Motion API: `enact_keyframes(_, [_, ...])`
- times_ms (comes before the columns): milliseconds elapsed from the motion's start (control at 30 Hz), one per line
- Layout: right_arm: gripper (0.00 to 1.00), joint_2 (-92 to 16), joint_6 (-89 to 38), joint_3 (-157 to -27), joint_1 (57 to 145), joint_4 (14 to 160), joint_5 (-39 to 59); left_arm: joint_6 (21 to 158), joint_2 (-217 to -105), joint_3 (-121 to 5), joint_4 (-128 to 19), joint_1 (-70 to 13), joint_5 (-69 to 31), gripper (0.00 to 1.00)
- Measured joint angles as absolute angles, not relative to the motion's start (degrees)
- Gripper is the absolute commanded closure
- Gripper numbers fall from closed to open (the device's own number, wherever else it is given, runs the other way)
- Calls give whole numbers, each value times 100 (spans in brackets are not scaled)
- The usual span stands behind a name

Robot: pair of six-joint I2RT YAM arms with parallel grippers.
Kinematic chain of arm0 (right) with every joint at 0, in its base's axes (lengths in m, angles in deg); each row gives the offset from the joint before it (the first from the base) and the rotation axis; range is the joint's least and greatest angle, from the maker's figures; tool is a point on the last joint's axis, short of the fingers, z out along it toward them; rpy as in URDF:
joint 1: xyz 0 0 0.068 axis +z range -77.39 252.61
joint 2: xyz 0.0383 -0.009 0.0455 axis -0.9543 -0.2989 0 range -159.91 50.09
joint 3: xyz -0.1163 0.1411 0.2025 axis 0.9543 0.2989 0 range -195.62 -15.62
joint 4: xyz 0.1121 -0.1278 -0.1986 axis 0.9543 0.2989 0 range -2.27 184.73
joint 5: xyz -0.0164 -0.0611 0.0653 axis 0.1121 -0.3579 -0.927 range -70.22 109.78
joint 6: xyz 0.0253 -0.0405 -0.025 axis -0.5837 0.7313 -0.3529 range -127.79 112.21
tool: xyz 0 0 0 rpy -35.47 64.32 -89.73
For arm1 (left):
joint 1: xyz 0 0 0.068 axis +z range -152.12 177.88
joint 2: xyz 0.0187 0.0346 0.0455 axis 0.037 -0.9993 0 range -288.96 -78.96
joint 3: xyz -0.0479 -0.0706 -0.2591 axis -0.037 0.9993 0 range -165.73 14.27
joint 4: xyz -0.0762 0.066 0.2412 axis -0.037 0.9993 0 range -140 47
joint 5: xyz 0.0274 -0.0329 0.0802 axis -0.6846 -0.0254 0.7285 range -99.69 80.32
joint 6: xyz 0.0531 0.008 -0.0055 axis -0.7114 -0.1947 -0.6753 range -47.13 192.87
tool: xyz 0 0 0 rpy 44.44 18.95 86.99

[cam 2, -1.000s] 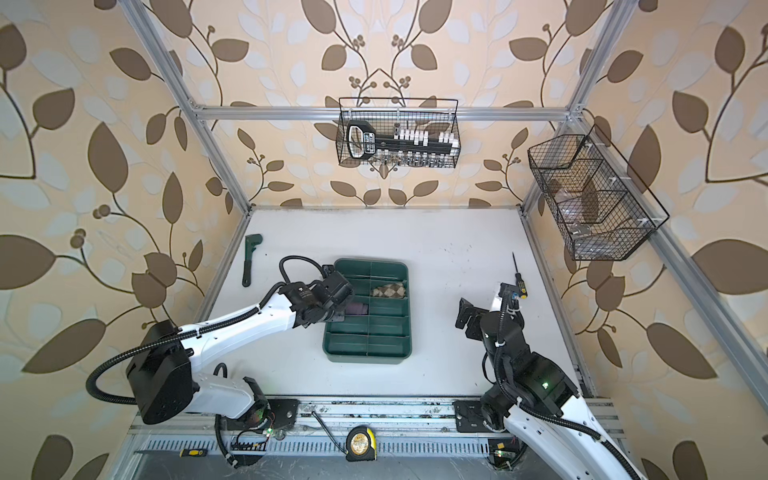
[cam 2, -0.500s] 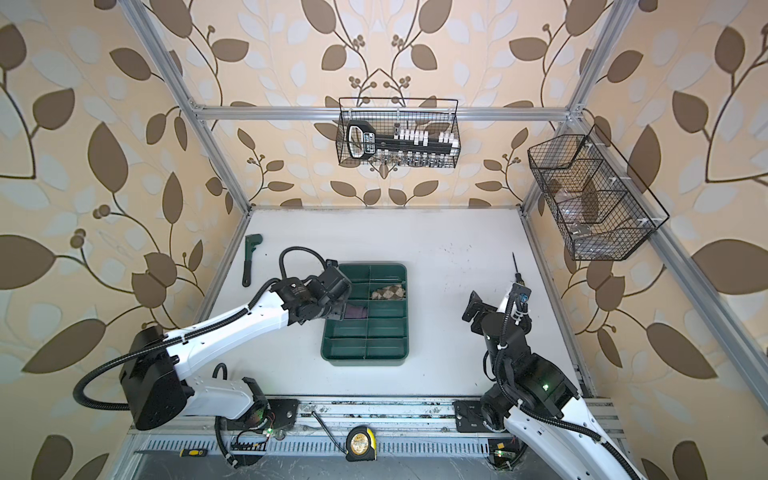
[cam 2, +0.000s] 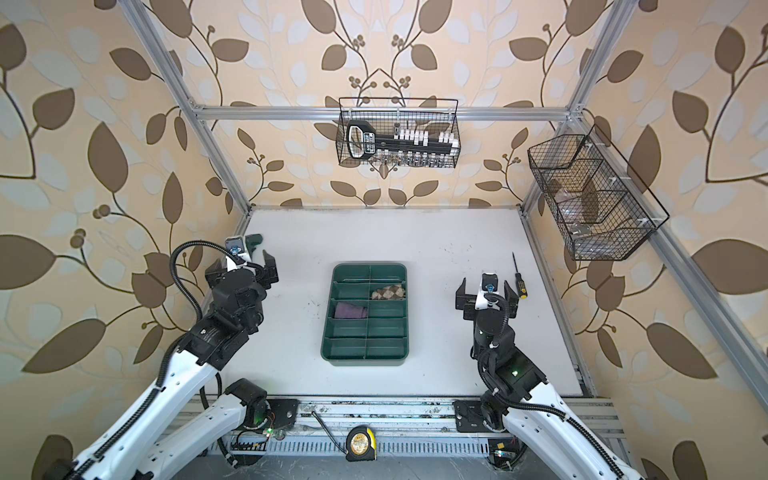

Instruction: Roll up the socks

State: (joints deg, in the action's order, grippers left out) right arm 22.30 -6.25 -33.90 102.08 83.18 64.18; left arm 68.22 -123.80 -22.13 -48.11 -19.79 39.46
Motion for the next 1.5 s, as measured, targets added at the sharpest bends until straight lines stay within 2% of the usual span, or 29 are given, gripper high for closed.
enact_keyframes(200, [0,2206,-542,-2481,9745,7035,6438,7620,-13959,-976,-5871,-906,3478,1])
enact_keyframes(333, [0,1932,-671,-1738,9358,6112,6350,7878,-14597,-668,-6592,-482,2962,1])
enact_keyframes(500, [0,1023,-1128,-1596,8567,5315,5769,7946,-15493,-674,-7637,-310,2208,2])
enact_keyframes(667, [0,-452,-1150,-1688,8337,4453,5264,7784,-16498,-655,-8692,-277,1216,1])
enact_keyframes(833, [0,-1687,-848,-1996,8167,3551,4602,7699,-16597,-666,-8843,-277,628,1])
enact_keyframes(967, [0,-2568,-822,-2105,7633,2926,3662,7618,-16597,-668,-8913,-275,377,1])
enact_keyframes(1067, [0,-2686,-916,-2252,7393,3007,3404,7598,-16597,-670,-8924,-275,276,1])
enact_keyframes(1500, [0,-2690,-905,-2477,7437,3122,2858,7589,-16597,-672,-8928,-275,239,1])
